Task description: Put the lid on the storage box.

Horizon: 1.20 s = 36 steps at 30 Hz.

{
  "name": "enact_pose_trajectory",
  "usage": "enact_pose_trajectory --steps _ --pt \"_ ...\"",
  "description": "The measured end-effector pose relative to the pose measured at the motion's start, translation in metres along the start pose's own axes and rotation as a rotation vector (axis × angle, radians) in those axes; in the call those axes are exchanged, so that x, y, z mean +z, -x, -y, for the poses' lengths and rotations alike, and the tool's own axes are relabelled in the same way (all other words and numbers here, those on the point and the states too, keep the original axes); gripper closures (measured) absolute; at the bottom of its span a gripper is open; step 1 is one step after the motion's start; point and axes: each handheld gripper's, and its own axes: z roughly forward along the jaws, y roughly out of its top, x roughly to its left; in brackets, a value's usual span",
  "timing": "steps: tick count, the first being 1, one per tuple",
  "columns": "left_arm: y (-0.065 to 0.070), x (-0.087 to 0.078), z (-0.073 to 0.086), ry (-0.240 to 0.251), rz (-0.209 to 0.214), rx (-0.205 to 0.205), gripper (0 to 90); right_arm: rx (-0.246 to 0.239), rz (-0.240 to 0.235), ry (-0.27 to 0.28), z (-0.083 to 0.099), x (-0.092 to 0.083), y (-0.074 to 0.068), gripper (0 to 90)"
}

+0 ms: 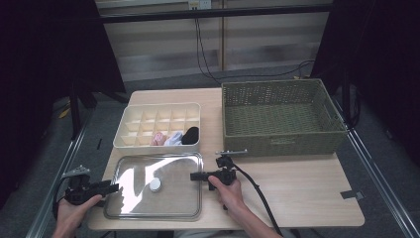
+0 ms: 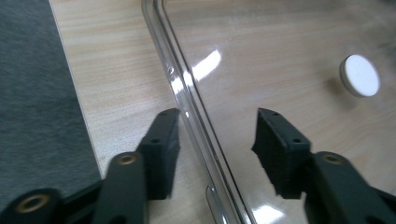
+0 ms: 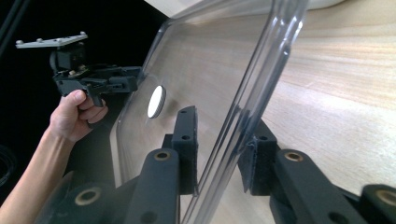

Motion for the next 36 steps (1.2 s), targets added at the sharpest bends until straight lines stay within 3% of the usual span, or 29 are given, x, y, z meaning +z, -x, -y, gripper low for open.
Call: enact_pose_trajectory --steps 2,7,9,10,12,15,20,27,30,36 --pt "0.0 -0.001 0.0 -0.008 -0.013 0.02 45.3 -0.007 0.0 0.005 0.0 0.0 -0.002 71.5" --pt "0.002 -0.003 0.002 -0.009 -0.001 0.011 36.9 -0.028 -0.004 0.011 0.0 0.0 -0.002 71.9" --pt "0.002 -0.004 0.004 -0.008 0.04 -0.021 33.7 -0.04 -0.003 0.018 -0.001 -0.001 -0.003 72.0" --pt "0.002 -0.005 0.005 -0.009 0.038 -0.016 33.4 -0.042 -0.002 0.017 0.0 -0.002 -0.004 72.0" --pt "0.005 -0.005 0.006 -0.014 0.026 0.008 35.4 -0.045 -0.002 0.014 -0.001 -0.002 -0.005 72.0" --pt "0.007 -0.002 0.005 -0.016 0.049 -0.001 38.4 -0.058 -0.002 0.014 -0.001 -0.002 -0.006 72.0" --pt "0.008 0.0 0.003 -0.014 0.042 -0.017 41.5 -0.071 0.011 0.009 -0.001 -0.002 -0.009 71.5" --pt "0.008 -0.007 0.004 0.029 0.048 -0.027 49.2 -0.097 0.066 0.008 -0.003 -0.003 -0.016 67.7" --pt "0.009 -0.01 0.003 0.035 0.046 -0.012 50.8 -0.102 0.082 0.009 -0.004 -0.002 -0.019 66.5" --pt "0.011 -0.014 0.005 0.065 0.051 -0.013 53.5 -0.123 0.093 0.009 -0.004 -0.006 -0.024 66.6"
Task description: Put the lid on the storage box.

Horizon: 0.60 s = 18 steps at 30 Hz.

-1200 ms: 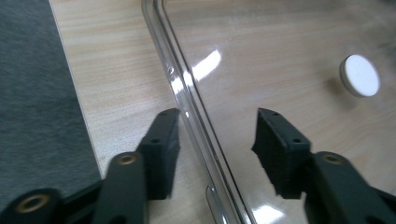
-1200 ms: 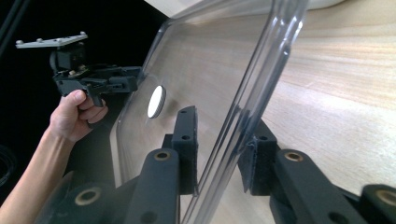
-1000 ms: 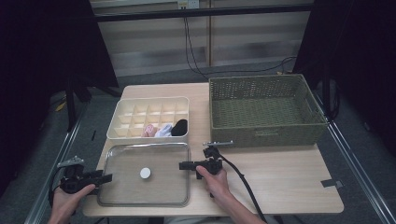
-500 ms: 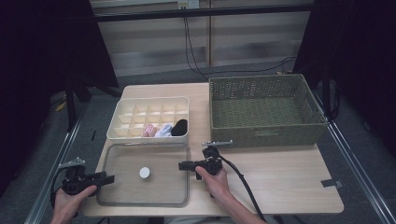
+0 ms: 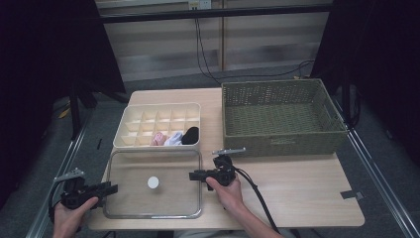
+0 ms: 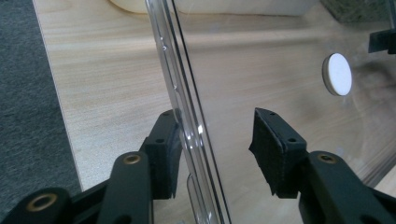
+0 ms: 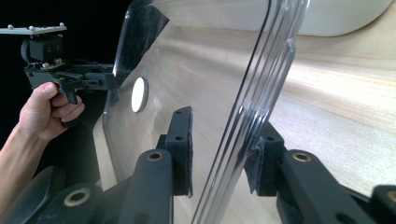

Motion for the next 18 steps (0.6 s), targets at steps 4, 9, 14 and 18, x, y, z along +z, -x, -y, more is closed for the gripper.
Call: enact_pose_trajectory --steps 4,9,14,18 --pt "0.003 -0.003 -0.001 0.008 -0.005 0.006 55.1 -0.006 0.01 0.002 -0.001 -0.001 -0.003 65.6" --pt "0.006 -0.003 -0.007 0.009 -0.009 0.027 56.6 -0.017 0.03 0.01 -0.002 -0.004 -0.004 65.1" --pt "0.009 -0.003 -0.011 0.026 -0.015 0.029 58.7 -0.026 0.046 0.016 -0.006 -0.008 -0.005 64.5" --pt "0.01 -0.002 -0.014 0.035 -0.018 0.031 59.2 -0.041 0.063 0.021 -0.009 -0.01 -0.007 64.1"
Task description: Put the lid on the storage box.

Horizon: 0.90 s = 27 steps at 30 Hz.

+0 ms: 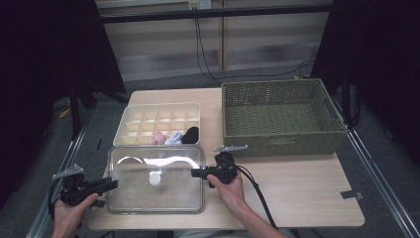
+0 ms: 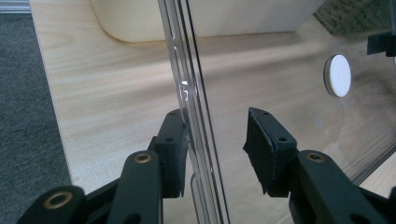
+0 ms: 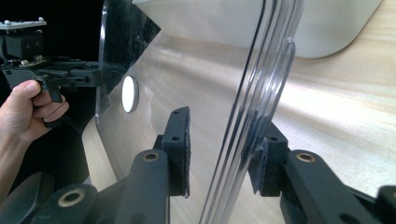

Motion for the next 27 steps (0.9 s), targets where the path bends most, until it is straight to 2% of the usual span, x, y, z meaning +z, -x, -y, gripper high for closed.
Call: enact_pose_trajectory --steps 6,16,23,27 --pt "0.002 -0.001 -0.004 0.013 -0.014 0.008 60.1 0.008 0.003 0.004 -0.004 -0.001 0.0 64.4" --pt "0.005 -0.003 -0.011 0.038 -0.026 0.012 62.6 -0.008 0.017 0.013 -0.015 -0.005 -0.005 65.5" --pt "0.006 -0.004 -0.019 0.06 -0.035 0.032 64.2 -0.012 0.014 0.025 -0.021 -0.007 -0.007 65.2" --pt "0.006 -0.003 -0.021 0.074 -0.034 0.025 64.8 -0.012 0.014 0.026 -0.024 -0.008 -0.008 65.0"
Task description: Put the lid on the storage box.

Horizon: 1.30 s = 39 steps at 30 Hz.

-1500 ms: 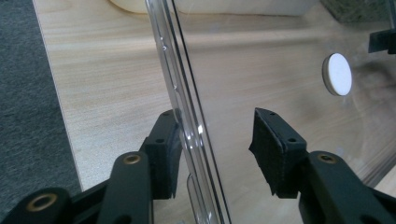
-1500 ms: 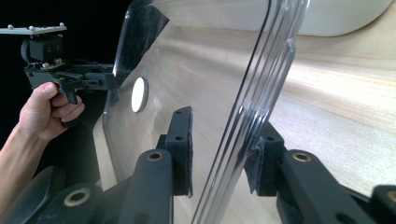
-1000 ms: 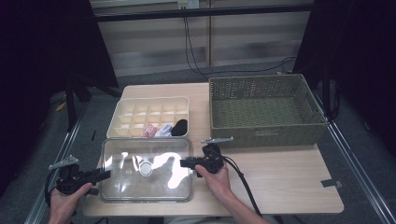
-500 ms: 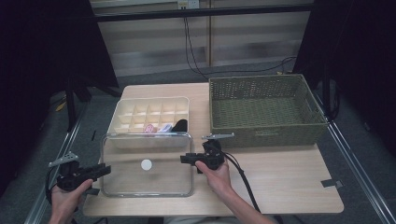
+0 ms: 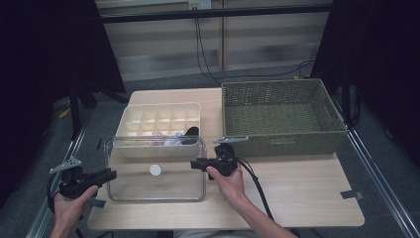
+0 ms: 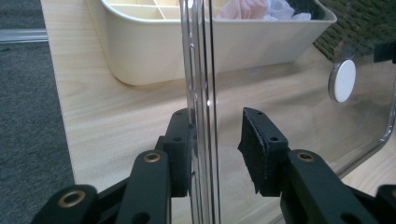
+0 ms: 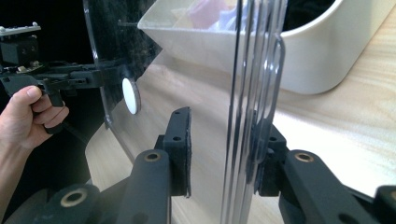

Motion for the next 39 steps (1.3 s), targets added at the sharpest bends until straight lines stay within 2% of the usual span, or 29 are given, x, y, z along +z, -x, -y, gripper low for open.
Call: enact_pose_trajectory --steps 14,22,32,39 --pt "0.003 -0.008 -0.015 0.039 -0.006 0.017 65.7 -0.012 0.003 0.01 -0.011 -0.001 -0.004 63.4" --pt "0.003 -0.007 -0.021 0.041 -0.015 0.03 65.6 -0.019 0.008 0.026 -0.016 -0.003 -0.006 63.6" --pt "0.007 -0.011 -0.039 0.057 -0.032 0.057 65.4 -0.025 0.01 0.047 -0.028 -0.006 -0.007 62.6" --pt "0.002 -0.006 -0.044 0.056 -0.031 0.043 65.4 -0.032 0.025 0.047 -0.037 -0.004 -0.008 62.2"
